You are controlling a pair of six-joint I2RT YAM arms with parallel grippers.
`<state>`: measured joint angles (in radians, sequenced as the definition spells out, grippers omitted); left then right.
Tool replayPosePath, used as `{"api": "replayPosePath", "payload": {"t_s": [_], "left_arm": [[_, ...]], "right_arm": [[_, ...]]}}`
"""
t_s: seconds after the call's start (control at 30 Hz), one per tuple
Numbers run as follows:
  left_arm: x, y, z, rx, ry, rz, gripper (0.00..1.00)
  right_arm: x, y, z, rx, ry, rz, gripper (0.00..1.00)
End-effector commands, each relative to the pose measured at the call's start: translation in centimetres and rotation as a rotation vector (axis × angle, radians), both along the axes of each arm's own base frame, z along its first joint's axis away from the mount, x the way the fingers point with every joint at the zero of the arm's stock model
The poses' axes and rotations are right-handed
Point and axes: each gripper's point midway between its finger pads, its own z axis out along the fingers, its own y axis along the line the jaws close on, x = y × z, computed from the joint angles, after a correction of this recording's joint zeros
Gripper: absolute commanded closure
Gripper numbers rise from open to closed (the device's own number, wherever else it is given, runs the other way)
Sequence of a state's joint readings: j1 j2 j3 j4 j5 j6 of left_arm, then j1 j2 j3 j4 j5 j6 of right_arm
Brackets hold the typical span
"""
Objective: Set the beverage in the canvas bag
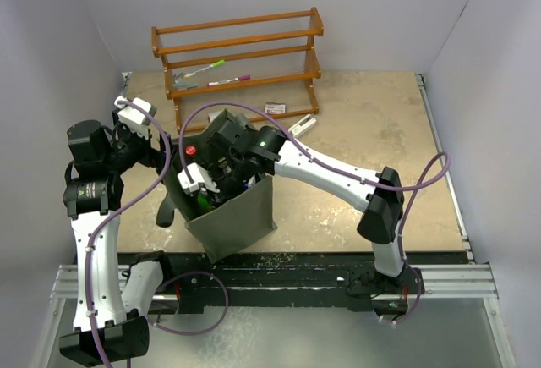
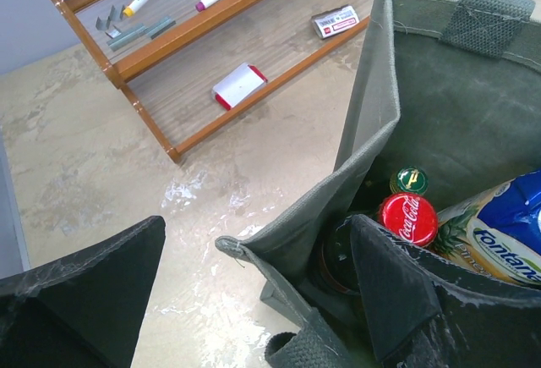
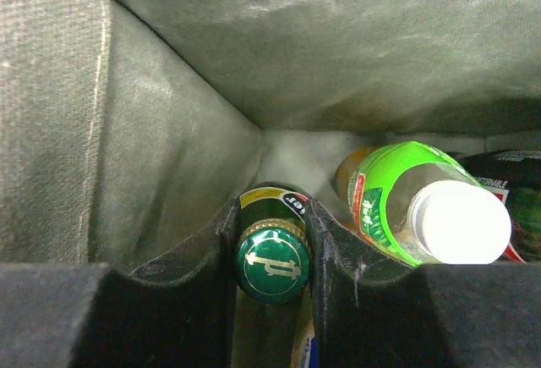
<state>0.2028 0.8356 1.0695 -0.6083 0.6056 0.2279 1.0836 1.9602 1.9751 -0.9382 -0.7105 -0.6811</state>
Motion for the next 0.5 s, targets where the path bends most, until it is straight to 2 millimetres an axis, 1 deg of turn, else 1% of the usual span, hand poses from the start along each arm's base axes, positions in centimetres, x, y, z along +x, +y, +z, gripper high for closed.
{"api": "replayPosePath", "payload": {"t_s": [0.0,0.17,0.33,0.47], "left_arm": [[0.4,0.3,1.2,0.015,-0.049,0.009,0.06],[0.5,0.8,1.4,0.016,-0.048,0.039,0.06],[0.5,0.8,1.3,0.017,-0.047,0.043,0.06],[0.5,0.8,1.3,0.016,-0.046,0.041,0.06]], "right_arm": [[-1.1,0.0,4.2,0.157,-0.019,0.042,1.0],[-0.5,-0.1,3.0,0.165,-0.058,0.022,1.0],[-0.2,-0.9,1.0,0.126,-0.073,0.035,1.0],[0.2,-1.3,-1.0,0.072,-0.076,0.026,0.95]]}}
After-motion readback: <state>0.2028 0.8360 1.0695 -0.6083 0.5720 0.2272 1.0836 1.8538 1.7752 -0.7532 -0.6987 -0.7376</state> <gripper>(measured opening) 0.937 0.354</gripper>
